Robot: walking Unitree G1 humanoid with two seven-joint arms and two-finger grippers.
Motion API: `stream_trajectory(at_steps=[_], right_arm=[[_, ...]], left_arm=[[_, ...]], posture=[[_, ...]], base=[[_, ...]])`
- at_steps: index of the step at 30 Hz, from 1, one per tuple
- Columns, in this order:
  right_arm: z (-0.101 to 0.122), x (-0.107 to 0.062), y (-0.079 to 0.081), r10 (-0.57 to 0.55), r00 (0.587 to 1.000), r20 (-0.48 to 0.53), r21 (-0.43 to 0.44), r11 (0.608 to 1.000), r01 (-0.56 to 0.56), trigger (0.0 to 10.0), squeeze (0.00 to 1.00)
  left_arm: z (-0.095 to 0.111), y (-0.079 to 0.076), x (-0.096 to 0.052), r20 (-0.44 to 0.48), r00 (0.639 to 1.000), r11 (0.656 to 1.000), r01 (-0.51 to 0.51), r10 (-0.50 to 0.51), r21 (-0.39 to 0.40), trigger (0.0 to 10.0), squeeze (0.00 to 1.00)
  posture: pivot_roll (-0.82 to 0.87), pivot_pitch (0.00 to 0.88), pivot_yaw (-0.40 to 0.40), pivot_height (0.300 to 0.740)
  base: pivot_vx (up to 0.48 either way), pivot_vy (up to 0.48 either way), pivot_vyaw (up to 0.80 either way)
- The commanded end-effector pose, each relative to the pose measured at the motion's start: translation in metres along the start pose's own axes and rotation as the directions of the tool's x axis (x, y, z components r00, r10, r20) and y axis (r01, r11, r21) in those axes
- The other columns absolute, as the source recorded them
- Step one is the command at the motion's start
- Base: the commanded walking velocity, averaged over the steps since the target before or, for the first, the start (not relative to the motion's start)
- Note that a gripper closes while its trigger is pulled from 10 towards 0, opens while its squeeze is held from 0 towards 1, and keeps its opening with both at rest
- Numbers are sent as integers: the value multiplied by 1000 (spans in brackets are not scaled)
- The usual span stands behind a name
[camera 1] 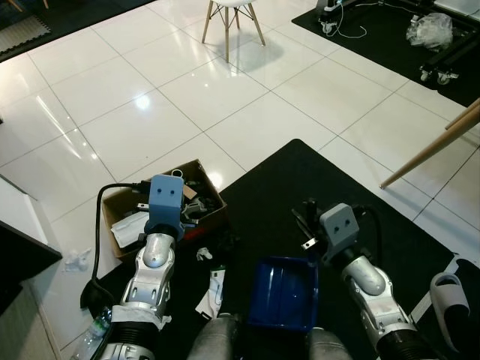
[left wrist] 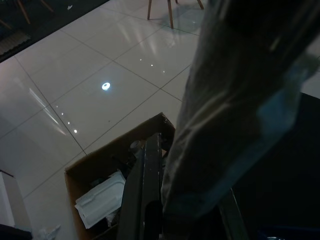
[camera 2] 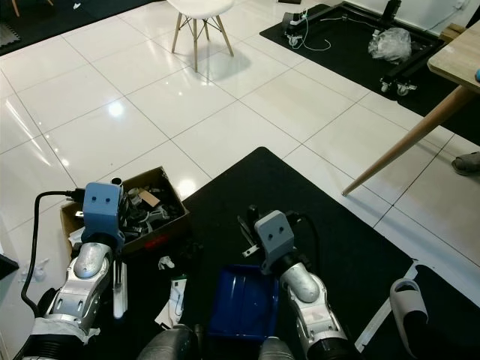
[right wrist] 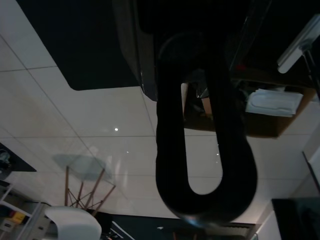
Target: Sweep floor
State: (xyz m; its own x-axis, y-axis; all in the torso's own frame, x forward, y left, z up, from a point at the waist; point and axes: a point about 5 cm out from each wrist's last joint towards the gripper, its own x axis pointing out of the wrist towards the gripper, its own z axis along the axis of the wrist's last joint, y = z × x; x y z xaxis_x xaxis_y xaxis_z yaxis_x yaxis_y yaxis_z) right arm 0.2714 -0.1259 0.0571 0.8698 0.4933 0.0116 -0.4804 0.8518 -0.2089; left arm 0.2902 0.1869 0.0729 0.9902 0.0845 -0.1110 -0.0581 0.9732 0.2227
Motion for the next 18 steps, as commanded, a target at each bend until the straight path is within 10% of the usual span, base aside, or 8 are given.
stream_trajectory(at_steps=[1, 18], right_arm=[[1, 2, 7, 25, 999, 23, 11, 1000, -25, 10000, 0], [-9, 5, 7, -38, 999, -18, 85, 996, 39, 10000, 0]], left_arm=[[0, 1, 0, 16, 1000, 1000, -9, 9, 28, 10000, 0], [-27, -11, -20, -62, 995, 996, 78, -75, 44, 10000, 0]], posture=[[-5, 123, 68, 740], [-11, 124, 69, 740]], base=[[0, 0, 0], [0, 0, 0]])
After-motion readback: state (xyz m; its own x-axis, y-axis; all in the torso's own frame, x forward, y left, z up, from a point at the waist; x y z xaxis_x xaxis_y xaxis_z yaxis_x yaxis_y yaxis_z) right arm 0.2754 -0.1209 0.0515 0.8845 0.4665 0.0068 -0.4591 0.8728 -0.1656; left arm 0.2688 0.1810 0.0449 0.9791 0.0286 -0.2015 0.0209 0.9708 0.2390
